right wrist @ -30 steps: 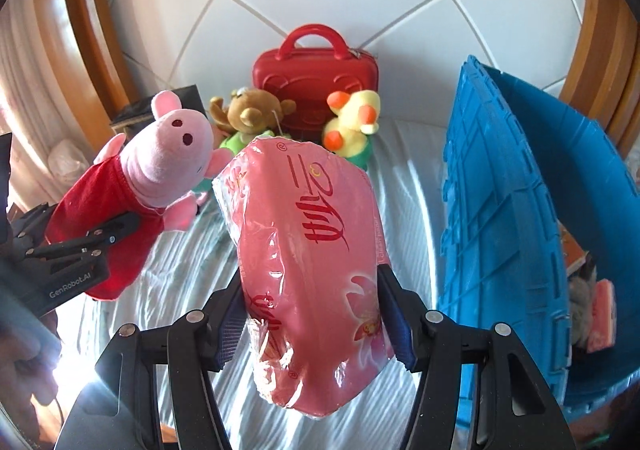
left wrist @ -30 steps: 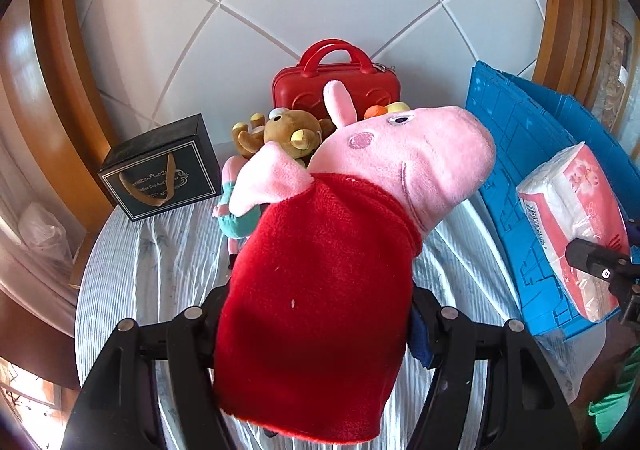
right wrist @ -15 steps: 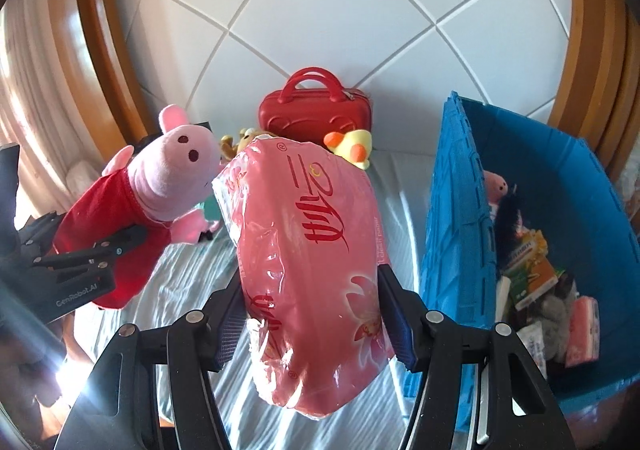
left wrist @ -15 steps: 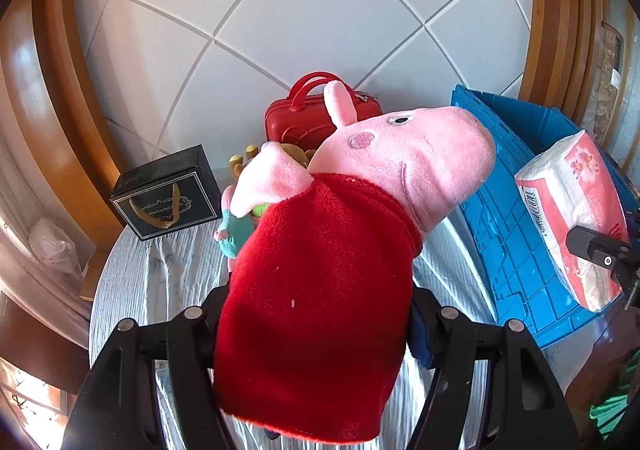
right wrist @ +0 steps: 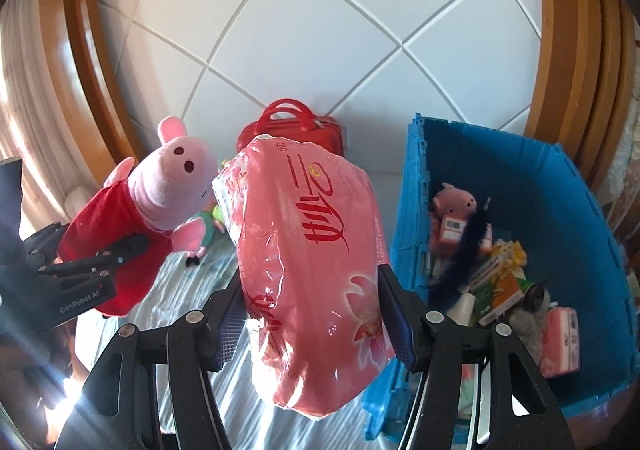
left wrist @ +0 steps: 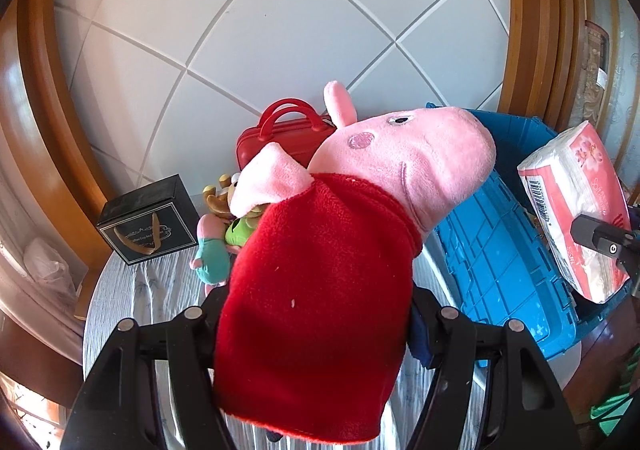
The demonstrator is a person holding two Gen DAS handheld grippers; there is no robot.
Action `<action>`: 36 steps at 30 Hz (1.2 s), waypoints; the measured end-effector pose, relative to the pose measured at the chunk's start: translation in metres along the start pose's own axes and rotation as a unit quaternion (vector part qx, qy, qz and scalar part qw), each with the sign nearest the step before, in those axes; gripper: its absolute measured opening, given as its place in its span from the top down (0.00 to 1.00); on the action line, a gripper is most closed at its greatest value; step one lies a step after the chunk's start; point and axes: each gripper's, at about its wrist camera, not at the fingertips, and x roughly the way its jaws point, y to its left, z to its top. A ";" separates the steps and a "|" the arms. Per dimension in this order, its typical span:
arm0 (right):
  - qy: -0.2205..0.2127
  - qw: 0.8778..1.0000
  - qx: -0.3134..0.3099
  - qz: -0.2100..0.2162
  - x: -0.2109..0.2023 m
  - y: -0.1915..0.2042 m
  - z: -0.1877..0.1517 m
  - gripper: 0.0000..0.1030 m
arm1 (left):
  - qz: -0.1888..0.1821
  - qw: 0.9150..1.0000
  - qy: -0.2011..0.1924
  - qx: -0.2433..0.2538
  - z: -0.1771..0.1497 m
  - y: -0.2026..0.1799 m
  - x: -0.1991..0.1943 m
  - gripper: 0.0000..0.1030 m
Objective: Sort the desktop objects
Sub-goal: 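Lift both held items and carry them over the blue crate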
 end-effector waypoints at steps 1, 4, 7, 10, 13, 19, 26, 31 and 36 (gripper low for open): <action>-0.002 1.000 0.003 -0.002 -0.002 -0.006 0.001 0.41 | -0.002 1.000 -0.001 0.003 0.002 -0.005 0.000 0.36; -0.007 1.000 0.012 -0.009 -0.009 -0.024 0.004 0.41 | -0.006 1.000 -0.005 0.009 0.008 -0.020 0.001 0.36; -0.010 1.000 0.018 -0.016 -0.015 -0.040 0.004 0.41 | -0.011 1.000 -0.007 0.015 0.014 -0.036 0.003 0.36; -0.011 0.999 0.024 -0.023 -0.016 -0.054 0.004 0.41 | -0.017 1.000 -0.009 0.022 0.019 -0.053 0.004 0.36; -0.012 0.999 0.032 -0.028 -0.020 -0.069 0.002 0.41 | -0.024 0.999 -0.013 0.029 0.024 -0.071 0.007 0.36; -0.014 0.998 0.052 -0.040 -0.029 -0.102 -0.002 0.41 | -0.045 0.998 -0.021 0.049 0.038 -0.109 0.012 0.36; -0.014 0.995 0.077 -0.061 -0.038 -0.142 -0.007 0.41 | -0.078 0.994 -0.024 0.075 0.056 -0.155 0.022 0.36; -0.015 0.992 0.099 -0.077 -0.043 -0.170 -0.012 0.41 | -0.104 0.989 -0.027 0.100 0.069 -0.195 0.025 0.36; -0.015 0.988 0.121 -0.093 -0.045 -0.200 -0.017 0.41 | -0.138 0.981 -0.031 0.130 0.080 -0.239 0.023 0.36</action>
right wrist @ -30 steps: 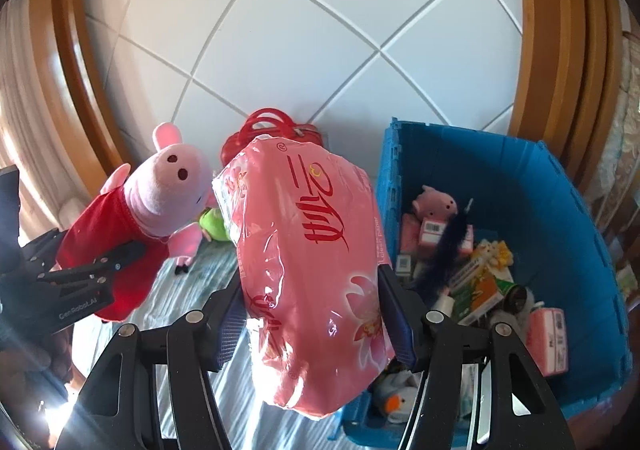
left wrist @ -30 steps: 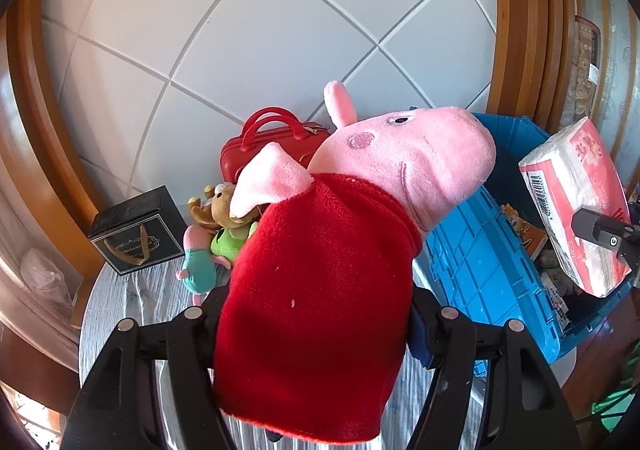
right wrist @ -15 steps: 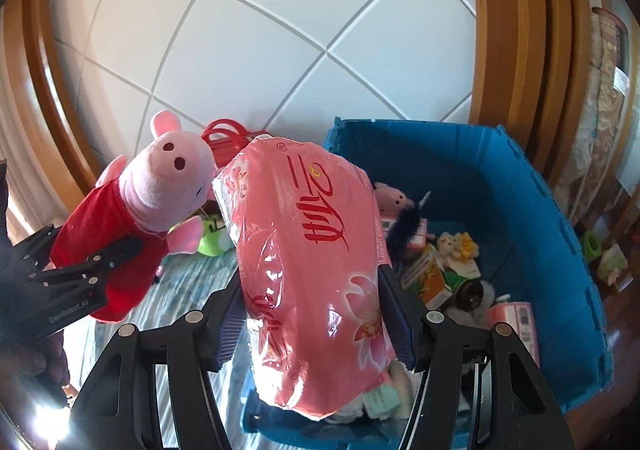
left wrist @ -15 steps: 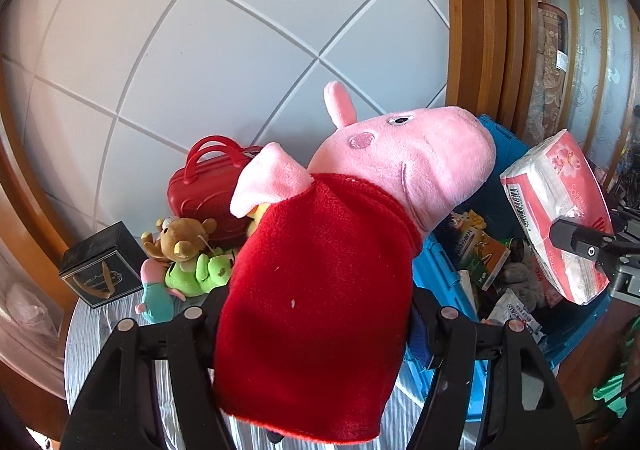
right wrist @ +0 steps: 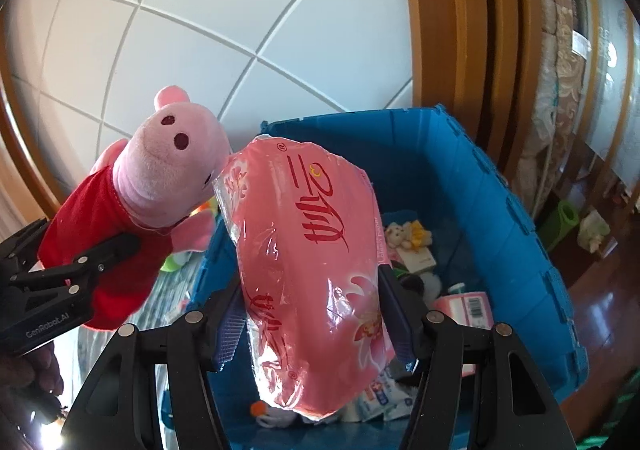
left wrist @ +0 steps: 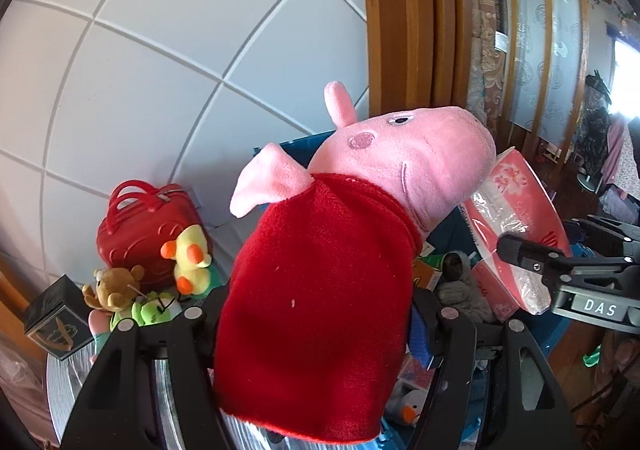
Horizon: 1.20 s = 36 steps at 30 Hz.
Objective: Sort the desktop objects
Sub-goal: 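Lift both held items and carry them over the blue crate, then open both grippers to drop the tissue pack and puppet into the crate, then move both grippers back to the ointment box and tube on the sheet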
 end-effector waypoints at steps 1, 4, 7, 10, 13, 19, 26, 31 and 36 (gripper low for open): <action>0.001 1.000 0.005 -0.003 0.001 -0.006 0.000 0.41 | -0.005 1.000 -0.001 0.005 0.004 -0.008 0.002 0.36; 0.000 1.000 0.015 -0.015 0.003 -0.023 0.002 0.41 | -0.021 1.000 0.001 0.021 0.018 -0.026 0.010 0.36; 0.001 1.000 0.021 -0.023 0.004 -0.037 0.003 0.41 | -0.033 0.999 0.001 0.035 0.031 -0.044 0.018 0.36; 0.003 0.999 0.031 -0.032 0.009 -0.052 0.006 0.41 | -0.038 0.998 0.004 0.047 0.041 -0.059 0.029 0.36; 0.003 0.998 0.040 -0.039 0.012 -0.065 0.009 0.40 | -0.045 0.998 0.012 0.052 0.050 -0.067 0.042 0.36; 0.006 0.997 0.048 -0.054 0.019 -0.086 0.014 0.40 | -0.047 0.997 0.018 0.058 0.062 -0.080 0.061 0.36; 0.001 0.996 0.053 -0.073 0.027 -0.098 0.026 0.01 | -0.038 0.998 0.028 0.039 0.070 -0.077 0.075 0.08; -0.007 0.996 0.056 -0.072 0.028 -0.099 0.032 0.00 | -0.016 0.999 0.029 0.024 0.065 -0.056 0.077 0.06; -0.010 0.997 0.047 -0.057 0.026 -0.087 0.032 0.00 | 0.005 0.999 0.030 0.016 0.053 -0.035 0.071 0.06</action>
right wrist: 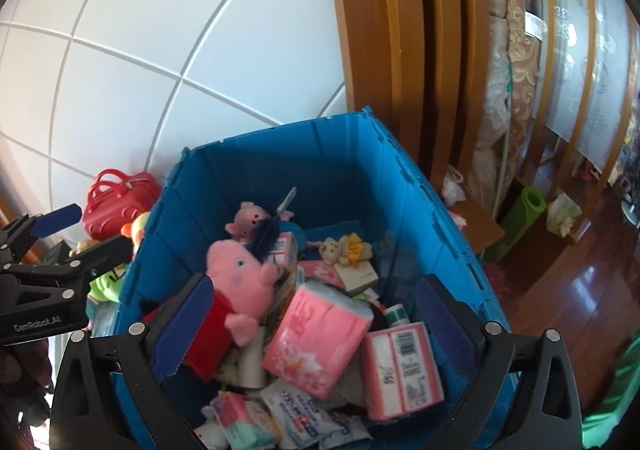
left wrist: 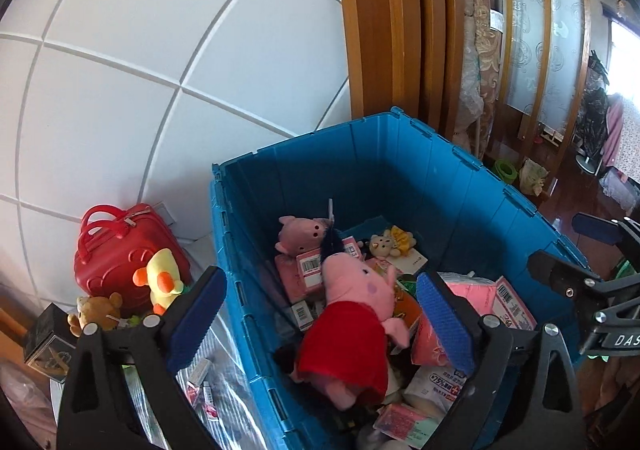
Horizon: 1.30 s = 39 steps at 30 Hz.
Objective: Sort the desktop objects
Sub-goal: 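Move both grippers back to the ointment box and tube on the sheet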
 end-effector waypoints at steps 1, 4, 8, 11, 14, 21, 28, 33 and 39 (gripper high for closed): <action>-0.001 1.000 -0.003 0.003 0.000 0.004 0.000 0.00 | 0.004 1.000 0.001 -0.004 -0.003 0.005 -0.002 0.06; -0.003 1.000 -0.014 0.018 -0.001 0.019 0.000 0.00 | 0.014 1.000 0.004 -0.015 -0.013 0.020 -0.006 0.06; -0.001 0.999 -0.032 0.039 -0.002 0.049 -0.003 0.00 | 0.031 0.999 0.011 -0.031 -0.031 0.046 -0.012 0.06; 0.002 0.997 -0.048 0.060 -0.002 0.078 -0.006 0.00 | 0.042 0.998 0.016 -0.051 -0.050 0.073 -0.018 0.06; 0.007 0.994 -0.071 0.087 -0.002 0.112 -0.013 0.00 | 0.058 0.995 0.029 -0.074 -0.072 0.102 -0.021 0.06; 0.027 0.987 -0.111 0.113 0.005 0.187 -0.033 0.00 | 0.095 0.988 0.053 -0.105 -0.126 0.172 -0.031 0.06; 0.032 0.982 -0.142 0.123 0.013 0.262 -0.061 0.00 | 0.126 0.981 0.091 -0.117 -0.184 0.230 -0.029 0.06; 0.046 0.977 -0.166 0.130 0.028 0.315 -0.091 0.00 | 0.133 0.978 0.119 -0.108 -0.227 0.259 -0.013 0.06; 0.086 0.975 -0.162 0.122 0.077 0.356 -0.124 0.00 | 0.123 0.980 0.136 -0.078 -0.275 0.279 0.023 0.06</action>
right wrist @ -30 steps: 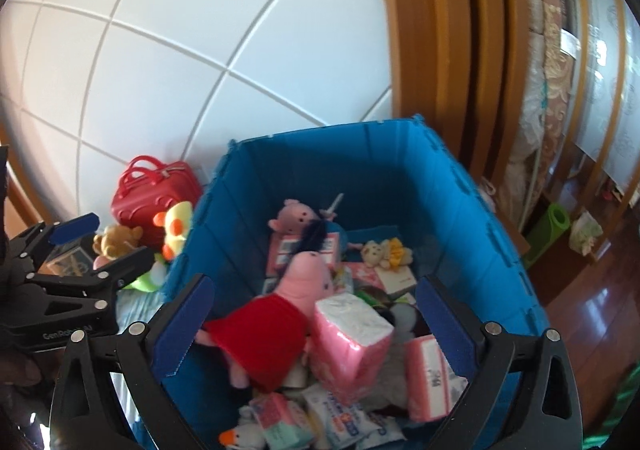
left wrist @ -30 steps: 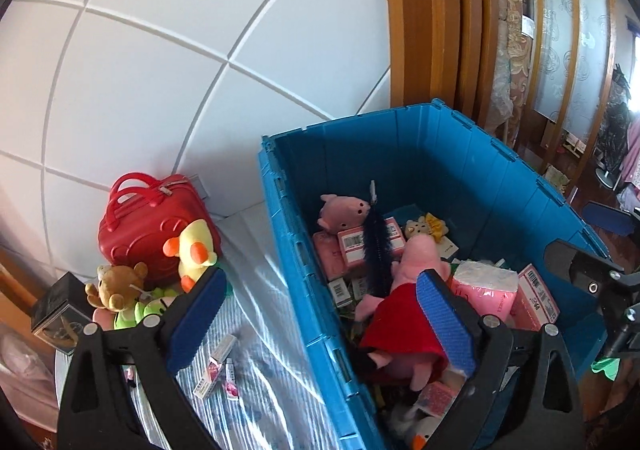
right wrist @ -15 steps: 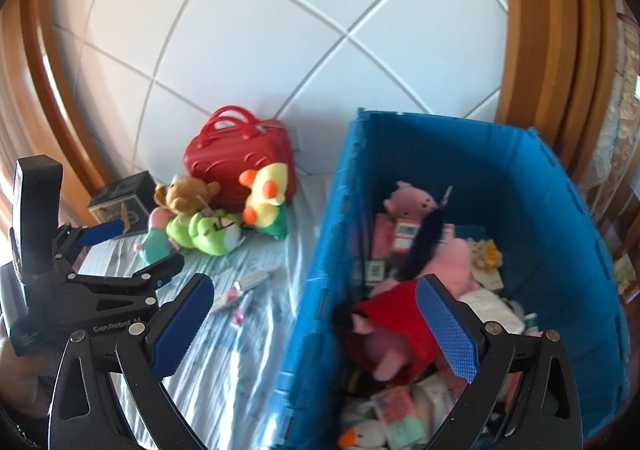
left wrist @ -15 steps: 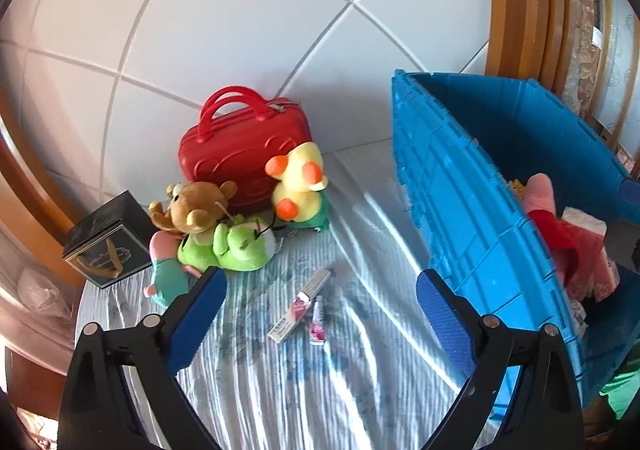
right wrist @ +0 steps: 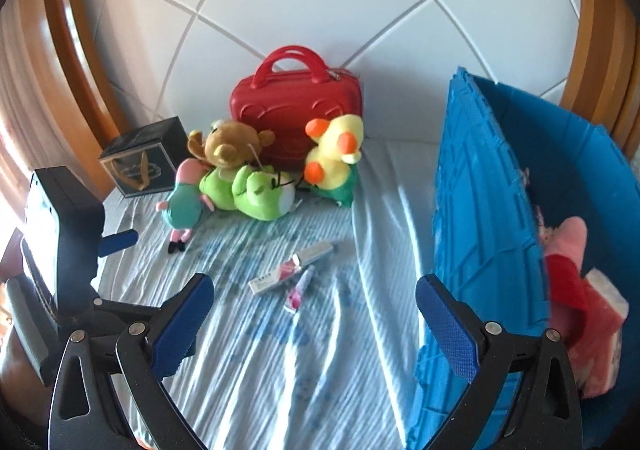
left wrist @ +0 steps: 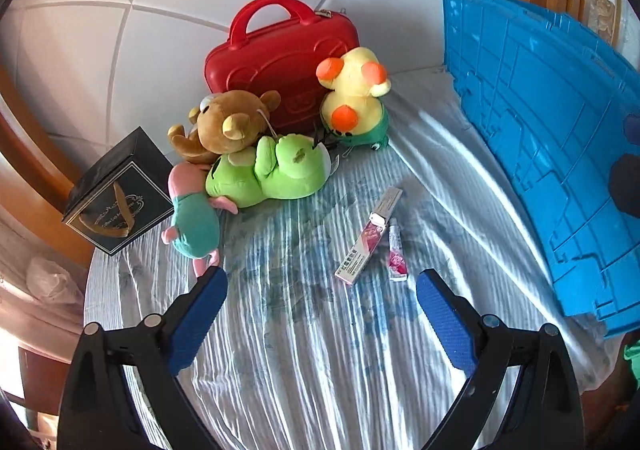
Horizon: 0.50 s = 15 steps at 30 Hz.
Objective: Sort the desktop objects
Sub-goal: 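Move both grippers back to the ointment box and tube on the sheet, then grasp the white-red ointment box with the left gripper while the right grasps the tube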
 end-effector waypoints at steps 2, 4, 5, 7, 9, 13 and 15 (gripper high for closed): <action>0.018 1.000 0.013 0.000 0.025 0.003 -0.006 0.00 | -0.006 1.000 0.000 0.010 -0.009 0.004 0.018 0.06; 0.038 0.999 0.019 -0.009 0.056 0.007 -0.014 0.01 | -0.013 1.000 0.002 0.021 -0.016 0.006 0.040 0.09; 0.046 0.999 0.022 -0.011 0.068 0.008 -0.017 0.02 | -0.017 1.000 0.003 0.026 -0.018 0.008 0.049 0.14; 0.070 0.997 0.024 -0.019 0.098 0.012 -0.025 0.12 | -0.030 0.999 0.000 0.033 -0.024 0.010 0.069 0.16; 0.087 0.995 0.034 -0.020 0.126 0.014 -0.032 0.16 | -0.047 0.998 -0.001 0.036 -0.028 0.012 0.090 0.19; 0.120 0.991 0.050 -0.029 0.174 0.012 -0.043 0.27 | -0.086 0.995 -0.001 0.054 -0.034 0.008 0.130 0.19; 0.131 0.989 0.050 -0.034 0.196 0.013 -0.048 0.30 | -0.094 0.993 0.005 0.069 -0.038 0.002 0.152 0.19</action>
